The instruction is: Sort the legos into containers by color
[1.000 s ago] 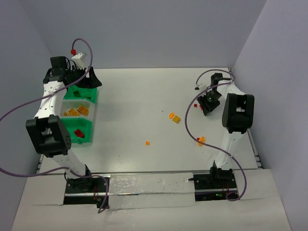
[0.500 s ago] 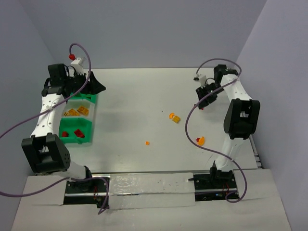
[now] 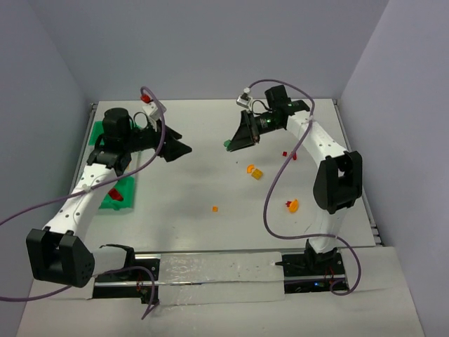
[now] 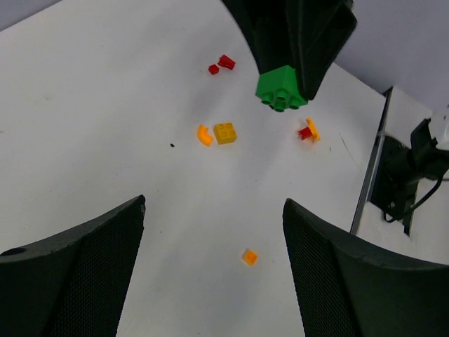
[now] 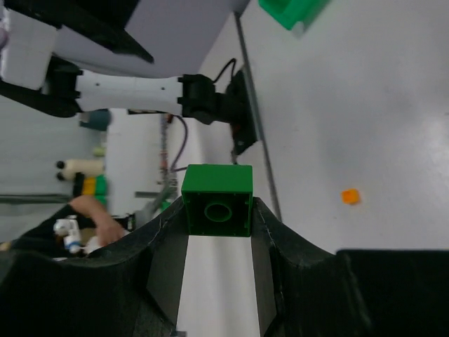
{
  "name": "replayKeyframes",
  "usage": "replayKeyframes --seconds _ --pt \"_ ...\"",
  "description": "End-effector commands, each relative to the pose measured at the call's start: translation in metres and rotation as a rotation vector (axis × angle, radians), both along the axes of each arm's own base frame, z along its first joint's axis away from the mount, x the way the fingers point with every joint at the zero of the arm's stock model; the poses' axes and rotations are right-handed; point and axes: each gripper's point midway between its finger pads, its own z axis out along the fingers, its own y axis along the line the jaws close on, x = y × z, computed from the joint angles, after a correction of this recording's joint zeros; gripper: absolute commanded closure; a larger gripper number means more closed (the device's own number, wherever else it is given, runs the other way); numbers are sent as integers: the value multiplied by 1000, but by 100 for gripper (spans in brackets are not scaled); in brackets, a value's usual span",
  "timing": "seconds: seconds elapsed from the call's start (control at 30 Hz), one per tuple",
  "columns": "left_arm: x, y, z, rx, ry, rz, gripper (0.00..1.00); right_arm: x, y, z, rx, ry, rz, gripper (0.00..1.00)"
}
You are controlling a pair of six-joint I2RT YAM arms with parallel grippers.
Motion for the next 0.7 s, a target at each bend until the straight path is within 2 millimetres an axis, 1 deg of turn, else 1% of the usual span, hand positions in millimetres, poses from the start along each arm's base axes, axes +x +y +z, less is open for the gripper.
replayKeyframes --seconds 0.0,0.13,0.17,0.27,0.43,0.67 --pt "-1 -29 18 30 -162 -92 15 -6 12 21 117 172 72 100" --pt "-7 -48 7 70 -178 -125 14 -4 16 3 106 291 80 100" --pt "-6 -49 5 78 -177 -119 14 -4 17 1 103 304 81 100" --pt "-6 -55 4 87 -178 -112 14 -7 21 -1 94 333 83 100" --pt "-8 -72 2 96 -177 -131 13 -9 26 -1 87 360 86 100" --pt "-9 -92 -3 125 -181 -161 10 -15 33 0 81 367 94 100"
